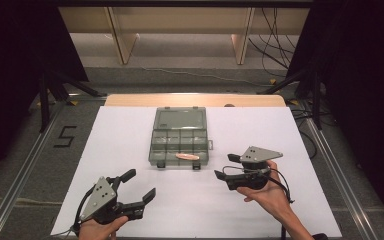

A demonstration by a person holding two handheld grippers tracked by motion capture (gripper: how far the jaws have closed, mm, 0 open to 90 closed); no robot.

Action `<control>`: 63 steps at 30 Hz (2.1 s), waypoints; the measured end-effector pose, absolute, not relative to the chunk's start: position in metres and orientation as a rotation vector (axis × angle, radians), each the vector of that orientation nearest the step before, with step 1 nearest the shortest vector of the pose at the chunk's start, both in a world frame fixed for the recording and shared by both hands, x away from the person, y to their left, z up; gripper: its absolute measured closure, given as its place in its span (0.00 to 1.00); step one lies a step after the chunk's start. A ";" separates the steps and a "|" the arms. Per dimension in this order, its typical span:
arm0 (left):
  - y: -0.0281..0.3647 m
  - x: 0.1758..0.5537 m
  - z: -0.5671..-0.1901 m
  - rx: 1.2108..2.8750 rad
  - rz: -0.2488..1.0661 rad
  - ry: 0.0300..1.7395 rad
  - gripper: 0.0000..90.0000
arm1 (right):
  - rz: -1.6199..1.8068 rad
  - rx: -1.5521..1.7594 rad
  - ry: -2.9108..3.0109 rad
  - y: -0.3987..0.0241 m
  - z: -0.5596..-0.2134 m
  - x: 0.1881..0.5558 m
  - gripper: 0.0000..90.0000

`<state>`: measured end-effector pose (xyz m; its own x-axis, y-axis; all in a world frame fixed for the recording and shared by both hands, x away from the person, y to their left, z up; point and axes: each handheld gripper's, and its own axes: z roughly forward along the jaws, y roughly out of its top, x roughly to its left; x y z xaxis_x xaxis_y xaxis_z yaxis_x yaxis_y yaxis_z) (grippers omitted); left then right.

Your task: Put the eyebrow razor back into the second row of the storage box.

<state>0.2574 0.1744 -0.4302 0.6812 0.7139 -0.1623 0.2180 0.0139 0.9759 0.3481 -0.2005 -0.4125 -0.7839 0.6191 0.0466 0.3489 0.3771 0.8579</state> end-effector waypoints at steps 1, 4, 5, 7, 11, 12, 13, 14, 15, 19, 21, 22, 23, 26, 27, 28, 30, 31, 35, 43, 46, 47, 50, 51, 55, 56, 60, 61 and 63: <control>0.174 0.257 -0.430 1.545 0.456 0.793 0.18 | 1.367 0.851 2.344 -0.201 -0.413 0.347 0.32; 0.174 0.257 -0.430 1.544 0.455 0.794 0.18 | 1.384 0.864 2.332 -0.203 -0.413 0.345 0.32; 0.174 0.258 -0.431 1.545 0.455 0.794 0.18 | 1.381 0.864 2.337 -0.203 -0.412 0.344 0.32; 0.174 0.257 -0.431 1.545 0.455 0.794 0.18 | 1.381 0.865 2.337 -0.204 -0.412 0.343 0.32; 0.174 0.257 -0.431 1.545 0.454 0.793 0.18 | 1.396 0.874 2.320 -0.206 -0.413 0.341 0.31; 0.174 0.257 -0.431 1.543 0.454 0.793 0.18 | 1.412 0.876 2.310 -0.206 -0.414 0.340 0.31; 0.174 0.257 -0.431 1.544 0.454 0.792 0.18 | 1.404 0.873 2.311 -0.208 -0.413 0.339 0.31; 0.174 0.257 -0.431 1.544 0.454 0.793 0.18 | 1.405 0.876 2.305 -0.208 -0.413 0.339 0.31; 0.174 0.257 -0.431 1.546 0.454 0.794 0.18 | 1.406 0.877 2.307 -0.208 -0.414 0.338 0.30; 0.174 0.257 -0.431 1.546 0.452 0.792 0.18 | 1.422 0.894 2.301 -0.210 -0.415 0.335 0.29; 0.174 0.257 -0.431 1.547 0.451 0.791 0.18 | 1.440 0.894 2.304 -0.210 -0.417 0.334 0.27; 0.173 0.257 -0.431 1.547 0.451 0.791 0.18 | 1.437 0.898 2.305 -0.211 -0.417 0.333 0.27; 0.173 0.257 -0.431 1.549 0.451 0.791 0.18 | 1.433 0.900 2.286 -0.212 -0.417 0.332 0.26; 0.173 0.257 -0.431 1.549 0.452 0.790 0.18 | 1.452 0.917 2.276 -0.213 -0.418 0.330 0.23; 0.173 0.257 -0.431 1.549 0.452 0.791 0.18 | 1.457 0.919 2.271 -0.213 -0.418 0.329 0.23; 0.173 0.257 -0.431 1.549 0.451 0.791 0.18 | 1.465 0.925 2.260 -0.213 -0.418 0.329 0.22; 0.173 0.257 -0.431 1.550 0.452 0.791 0.18 | 1.464 0.931 2.265 -0.214 -0.419 0.328 0.20; 0.173 0.257 -0.431 1.551 0.451 0.791 0.18 | 1.464 0.932 2.254 -0.214 -0.419 0.327 0.20; 0.173 0.257 -0.431 1.550 0.452 0.791 0.18 | 1.463 0.932 2.253 -0.216 -0.421 0.326 0.19; 0.177 0.258 -0.430 1.588 0.534 0.778 0.18 | 1.461 0.940 2.229 -0.220 -0.424 0.321 0.19; 0.177 0.258 -0.430 1.590 0.534 0.775 0.18 | 1.483 0.939 2.208 -0.220 -0.424 0.319 0.19; 0.177 0.258 -0.430 1.590 0.534 0.775 0.18 | 1.476 0.940 2.220 -0.221 -0.424 0.318 0.19; 0.176 0.259 -0.431 1.579 0.527 0.766 0.18 | 1.475 0.939 2.218 -0.222 -0.424 0.316 0.18; 0.176 0.259 -0.431 1.581 0.528 0.767 0.18 | 1.471 0.940 2.216 -0.222 -0.425 0.315 0.18; 0.176 0.258 -0.430 1.594 0.531 0.774 0.18 | 1.474 0.946 2.204 -0.224 -0.425 0.312 0.18; 0.176 0.258 -0.430 1.594 0.531 0.774 0.18 | 1.466 0.951 2.204 -0.224 -0.425 0.311 0.18; 0.176 0.258 -0.430 1.594 0.531 0.775 0.18 | 1.477 0.953 2.207 -0.225 -0.425 0.308 0.18; 0.176 0.258 -0.430 1.594 0.531 0.774 0.18 | 1.493 0.951 2.197 -0.224 -0.425 0.308 0.18; 0.176 0.258 -0.430 1.594 0.531 0.774 0.18 | 1.482 0.946 2.188 -0.225 -0.425 0.307 0.18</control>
<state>0.2583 0.1763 -0.4303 0.6713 0.7361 -0.0867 0.1840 -0.0521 0.9815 0.3070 -0.2254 -0.4245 -0.7237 0.6841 0.0903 0.3377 0.2370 0.9109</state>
